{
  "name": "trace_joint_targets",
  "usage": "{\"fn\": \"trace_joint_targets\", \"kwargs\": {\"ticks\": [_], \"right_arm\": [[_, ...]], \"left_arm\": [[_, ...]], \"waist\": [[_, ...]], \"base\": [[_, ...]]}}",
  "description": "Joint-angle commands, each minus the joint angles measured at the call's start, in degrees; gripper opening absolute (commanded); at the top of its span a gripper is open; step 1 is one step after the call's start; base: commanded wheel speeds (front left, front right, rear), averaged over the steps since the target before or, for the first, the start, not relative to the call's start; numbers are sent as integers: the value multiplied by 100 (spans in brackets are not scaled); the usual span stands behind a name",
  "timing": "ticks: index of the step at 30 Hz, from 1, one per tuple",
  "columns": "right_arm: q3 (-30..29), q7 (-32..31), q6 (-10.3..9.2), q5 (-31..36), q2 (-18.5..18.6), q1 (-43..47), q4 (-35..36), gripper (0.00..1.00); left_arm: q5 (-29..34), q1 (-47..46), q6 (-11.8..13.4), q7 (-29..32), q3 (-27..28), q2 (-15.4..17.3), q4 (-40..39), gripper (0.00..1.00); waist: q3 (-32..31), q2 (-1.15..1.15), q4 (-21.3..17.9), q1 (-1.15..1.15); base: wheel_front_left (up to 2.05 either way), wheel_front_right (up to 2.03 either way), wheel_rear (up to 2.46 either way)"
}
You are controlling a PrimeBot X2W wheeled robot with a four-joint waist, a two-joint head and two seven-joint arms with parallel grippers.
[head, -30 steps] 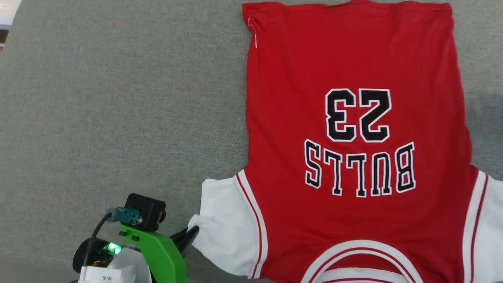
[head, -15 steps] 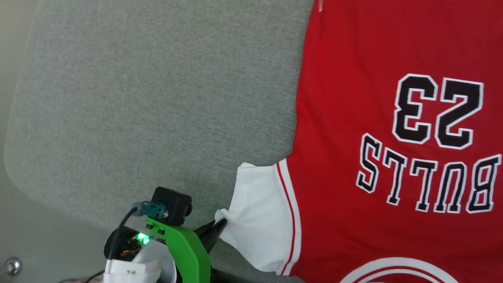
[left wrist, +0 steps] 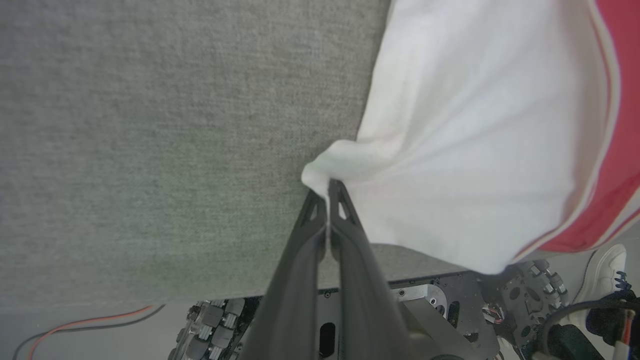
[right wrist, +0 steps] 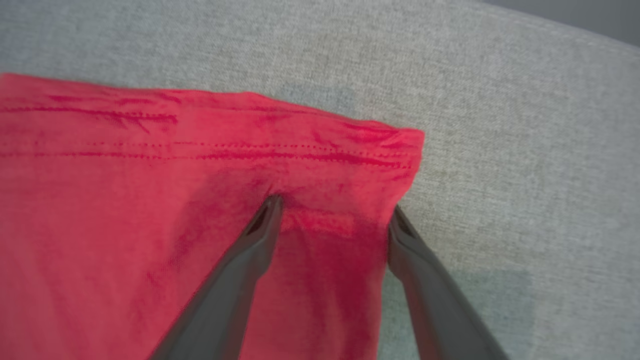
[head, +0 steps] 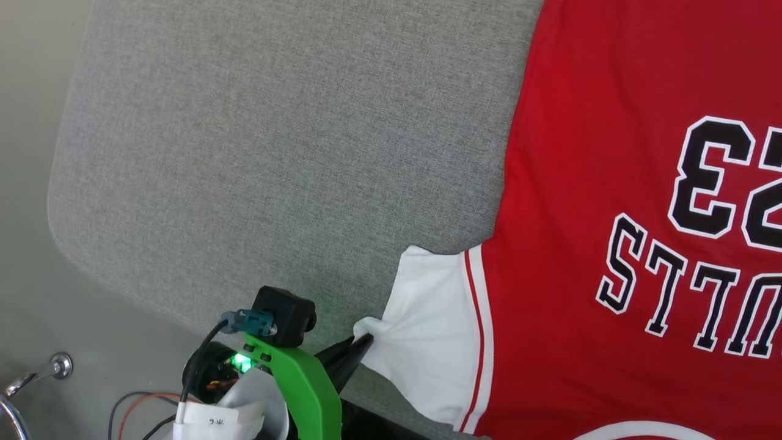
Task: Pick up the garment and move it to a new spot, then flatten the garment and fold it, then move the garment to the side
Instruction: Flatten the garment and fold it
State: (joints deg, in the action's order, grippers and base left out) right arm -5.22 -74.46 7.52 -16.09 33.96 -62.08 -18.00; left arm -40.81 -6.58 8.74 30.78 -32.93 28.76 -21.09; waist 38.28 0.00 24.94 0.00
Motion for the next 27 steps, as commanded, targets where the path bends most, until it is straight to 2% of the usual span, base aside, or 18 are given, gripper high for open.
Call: {"fn": "trace_joint_targets", "kwargs": {"ticks": [1, 2, 15, 27], "right_arm": [[117, -46, -3, -50, -99, 305, -123, 2], [135, -40, -3, -65, -87, 331, -116, 0], [135, 334, -3, -194, 37, 677, -220, 0], [223, 982, -3, -611, 29, 1995, -313, 0]], "left_arm": [[54, -92, 8, 2, 0, -6, 111, 0], [54, -100, 10, -1, -5, -15, 122, 0], [71, -153, 97, -40, 68, 0, 127, 0], [0, 39, 368, 111, 255, 210, 153, 0]], "waist": [[-7, 0, 1, 0], [-15, 0, -3, 0], [-409, 0, -236, 0], [-1562, 0, -930, 0]], "base": [[0, 0, 0], [0, 0, 0], [0, 0, 0], [0, 0, 0]]}}
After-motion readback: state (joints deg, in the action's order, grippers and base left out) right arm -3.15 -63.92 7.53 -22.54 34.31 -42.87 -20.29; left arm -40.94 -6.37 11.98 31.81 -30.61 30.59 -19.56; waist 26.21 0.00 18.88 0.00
